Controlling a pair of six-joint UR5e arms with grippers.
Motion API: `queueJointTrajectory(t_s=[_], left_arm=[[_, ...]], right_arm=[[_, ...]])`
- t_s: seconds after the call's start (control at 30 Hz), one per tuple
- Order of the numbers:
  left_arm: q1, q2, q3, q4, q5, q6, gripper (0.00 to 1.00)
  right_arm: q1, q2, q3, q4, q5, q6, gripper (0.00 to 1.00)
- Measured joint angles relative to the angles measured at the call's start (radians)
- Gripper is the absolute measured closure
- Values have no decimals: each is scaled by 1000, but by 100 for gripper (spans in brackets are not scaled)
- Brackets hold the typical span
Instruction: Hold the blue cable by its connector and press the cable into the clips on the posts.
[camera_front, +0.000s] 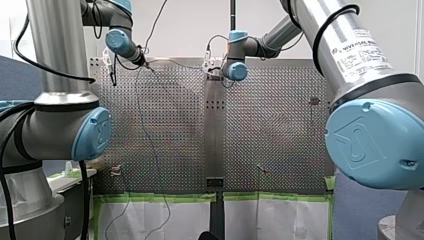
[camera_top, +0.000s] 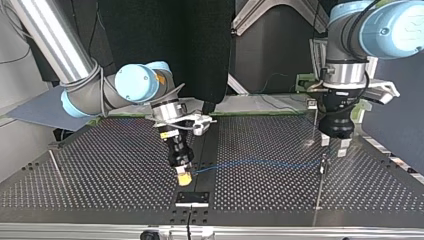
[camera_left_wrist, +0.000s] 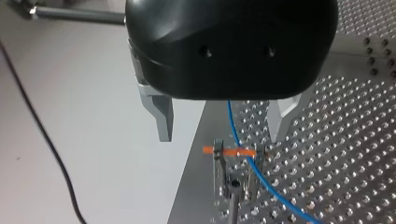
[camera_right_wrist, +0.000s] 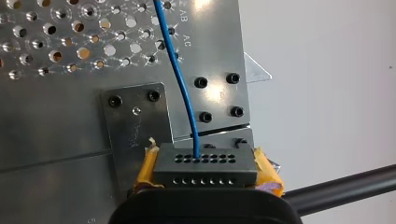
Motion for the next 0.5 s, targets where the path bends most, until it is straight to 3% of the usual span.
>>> queueJointTrajectory(t_s=[0.2,0.5], left_arm=[[-20,0,1,1,-18,47,0],[-42,-27,0,-2,-50,79,0]], right_arm=[[0,0,0,3,5,-1,100],[-1,2,0,7,11,-2,100]])
